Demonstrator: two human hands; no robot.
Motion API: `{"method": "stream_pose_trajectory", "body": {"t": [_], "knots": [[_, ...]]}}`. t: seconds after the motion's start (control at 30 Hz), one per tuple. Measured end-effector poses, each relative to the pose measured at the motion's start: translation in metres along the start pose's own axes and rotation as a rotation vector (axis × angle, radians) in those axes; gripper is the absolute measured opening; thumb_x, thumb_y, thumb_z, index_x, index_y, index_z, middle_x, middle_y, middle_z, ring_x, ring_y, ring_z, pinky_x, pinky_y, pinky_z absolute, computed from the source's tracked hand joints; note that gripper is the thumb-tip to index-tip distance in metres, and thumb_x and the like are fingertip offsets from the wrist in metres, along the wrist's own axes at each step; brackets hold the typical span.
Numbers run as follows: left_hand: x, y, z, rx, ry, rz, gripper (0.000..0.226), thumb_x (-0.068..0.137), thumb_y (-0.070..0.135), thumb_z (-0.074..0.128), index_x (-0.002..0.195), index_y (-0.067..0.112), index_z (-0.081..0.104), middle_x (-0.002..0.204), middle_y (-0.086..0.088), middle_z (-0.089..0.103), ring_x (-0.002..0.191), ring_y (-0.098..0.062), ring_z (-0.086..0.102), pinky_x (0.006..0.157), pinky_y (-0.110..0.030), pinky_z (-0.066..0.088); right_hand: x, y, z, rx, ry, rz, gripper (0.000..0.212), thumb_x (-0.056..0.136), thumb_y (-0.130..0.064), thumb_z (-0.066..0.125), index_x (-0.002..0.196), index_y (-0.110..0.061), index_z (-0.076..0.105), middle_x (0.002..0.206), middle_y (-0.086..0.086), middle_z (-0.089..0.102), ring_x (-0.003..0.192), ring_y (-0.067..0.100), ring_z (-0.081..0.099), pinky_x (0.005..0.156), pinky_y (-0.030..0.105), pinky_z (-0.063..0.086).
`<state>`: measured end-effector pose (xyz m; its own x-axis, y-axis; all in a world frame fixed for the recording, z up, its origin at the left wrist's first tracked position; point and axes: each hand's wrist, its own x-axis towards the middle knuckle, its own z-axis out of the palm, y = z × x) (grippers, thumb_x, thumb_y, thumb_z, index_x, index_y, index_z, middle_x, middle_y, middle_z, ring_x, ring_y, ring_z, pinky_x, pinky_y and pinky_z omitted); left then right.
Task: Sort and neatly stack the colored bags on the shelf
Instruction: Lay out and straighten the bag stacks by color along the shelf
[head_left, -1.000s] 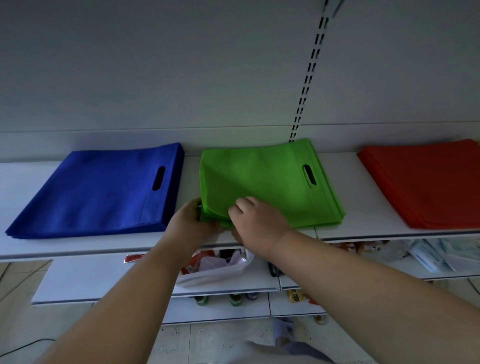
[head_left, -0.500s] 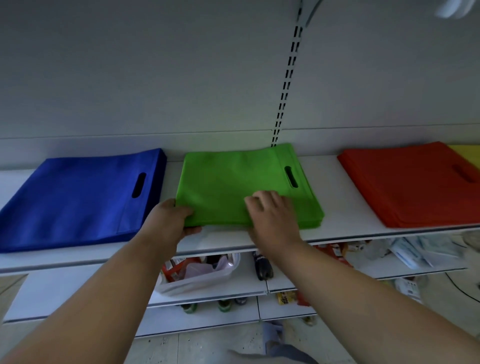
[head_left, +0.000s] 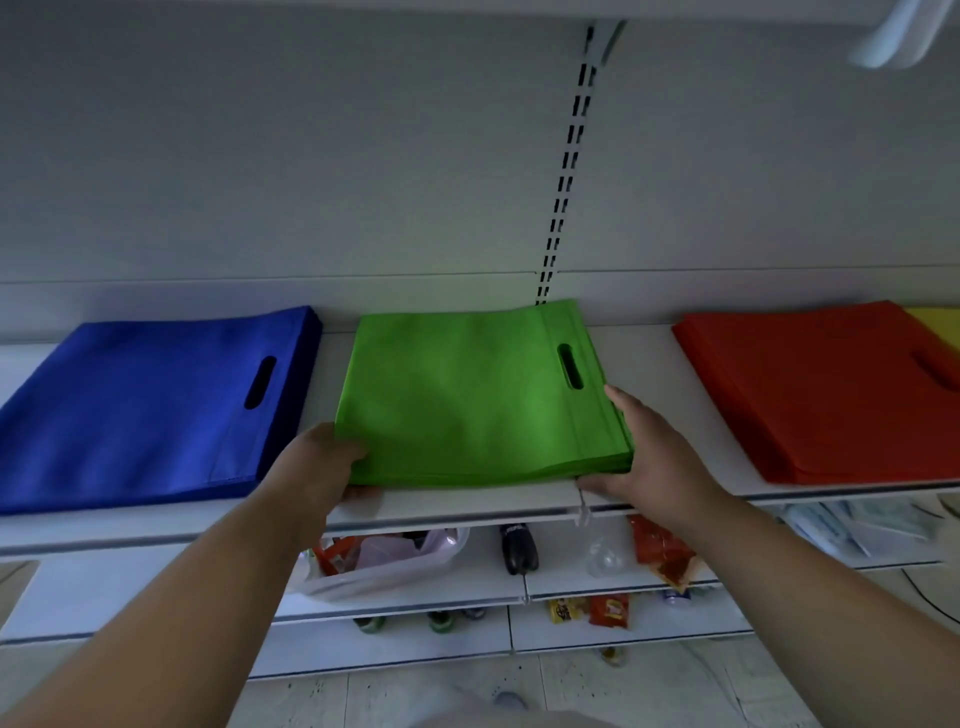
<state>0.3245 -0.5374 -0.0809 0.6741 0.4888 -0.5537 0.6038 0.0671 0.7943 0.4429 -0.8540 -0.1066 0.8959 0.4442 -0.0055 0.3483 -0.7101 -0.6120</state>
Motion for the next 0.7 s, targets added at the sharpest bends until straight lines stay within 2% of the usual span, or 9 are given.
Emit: {"method": "stream_pose_trajectory", "body": {"t": [0.1,0.17,0.23,0.27,0.33,0.4,0.5,0.6,0.7], "knots": [[0.002,0.008,-0.003,-0.079,-0.031,-0.068,0.010,0.096,0.005,0.051,0.104,0.007,0.057,0.108,-0.021,0.064,0.099,-0.037,0.065,0.087,-0.051,0.055,0.006,0.003,-0.003,0.035,-0.054,0.002,0.115,0.060,-0.043,0.090,0.152,-0.036,0.020,0.135,-0.004,0.049,0.119,0.011,0.050,0.097,0.034,0.046],[0.007,0.016,-0.007,-0.085,-0.029,-0.107,0.015,0.095,0.008,0.055,0.108,0.003,0.060,0.105,-0.020,0.069,0.096,-0.033,0.068,0.082,-0.045,0.056,0.008,0.000,-0.006,0.125,-0.090,-0.015,0.104,0.061,-0.037,0.091,0.143,-0.046,0.028,0.121,-0.014,0.057,0.107,0.001,0.057,0.084,0.024,0.050],[0.010,0.026,-0.010,-0.077,-0.045,-0.129,0.019,0.094,0.012,0.058,0.109,0.001,0.061,0.101,-0.020,0.072,0.092,-0.032,0.070,0.081,-0.043,0.055,0.010,-0.002,-0.016,0.235,-0.175,0.047,0.110,0.062,-0.033,0.092,0.144,-0.048,0.021,0.128,-0.023,0.050,0.112,-0.005,0.052,0.084,0.012,0.045],[0.013,0.031,-0.010,-0.075,-0.050,-0.135,0.021,0.094,0.015,0.059,0.109,0.001,0.061,0.100,-0.020,0.073,0.091,-0.033,0.071,0.080,-0.044,0.056,0.013,-0.002,-0.021,0.307,-0.220,0.117,0.117,0.060,-0.040,0.091,0.150,-0.043,0.016,0.139,-0.021,0.042,0.124,0.000,0.045,0.094,0.015,0.042],[0.019,0.041,-0.009,-0.053,-0.057,-0.150,0.024,0.094,0.018,0.060,0.111,0.000,0.061,0.098,-0.021,0.073,0.089,-0.035,0.072,0.078,-0.046,0.057,0.023,0.001,-0.028,0.420,-0.273,0.274,0.126,0.053,-0.070,0.078,0.154,-0.034,0.012,0.158,-0.008,0.024,0.142,0.016,0.028,0.114,0.040,0.030],[0.023,0.052,-0.007,-0.010,-0.051,-0.161,0.024,0.096,0.017,0.059,0.109,-0.002,0.061,0.099,-0.023,0.071,0.087,-0.036,0.071,0.076,-0.047,0.057,0.035,-0.007,-0.029,0.508,-0.287,0.333,0.121,0.058,-0.088,0.056,0.154,-0.027,0.014,0.162,0.000,0.015,0.146,0.021,0.020,0.118,0.048,0.019],[0.035,0.064,-0.004,0.034,-0.030,-0.143,0.026,0.097,0.014,0.055,0.114,-0.006,0.059,0.105,-0.026,0.068,0.090,-0.038,0.069,0.080,-0.051,0.055,0.065,-0.024,-0.023,0.543,-0.228,0.437,0.081,0.093,-0.064,0.042,0.153,-0.014,0.020,0.159,0.007,0.023,0.145,0.025,0.025,0.117,0.043,0.020],[0.043,0.074,0.001,0.052,-0.021,-0.121,0.023,0.099,0.010,0.051,0.113,-0.007,0.057,0.101,-0.026,0.066,0.084,-0.037,0.066,0.072,-0.049,0.053,0.094,-0.027,-0.019,0.634,-0.144,0.570,0.081,0.081,-0.058,0.056,0.144,-0.009,0.041,0.145,0.016,0.046,0.128,0.032,0.049,0.107,0.053,0.040],[0.048,0.072,0.004,0.089,0.023,-0.069,0.015,0.097,0.007,0.052,0.108,-0.002,0.058,0.091,-0.022,0.064,0.077,-0.035,0.064,0.068,-0.047,0.053,0.107,-0.018,-0.011,0.651,-0.123,0.610,0.075,0.080,-0.055,0.053,0.137,-0.007,0.050,0.135,0.019,0.056,0.118,0.033,0.058,0.100,0.056,0.046]]}}
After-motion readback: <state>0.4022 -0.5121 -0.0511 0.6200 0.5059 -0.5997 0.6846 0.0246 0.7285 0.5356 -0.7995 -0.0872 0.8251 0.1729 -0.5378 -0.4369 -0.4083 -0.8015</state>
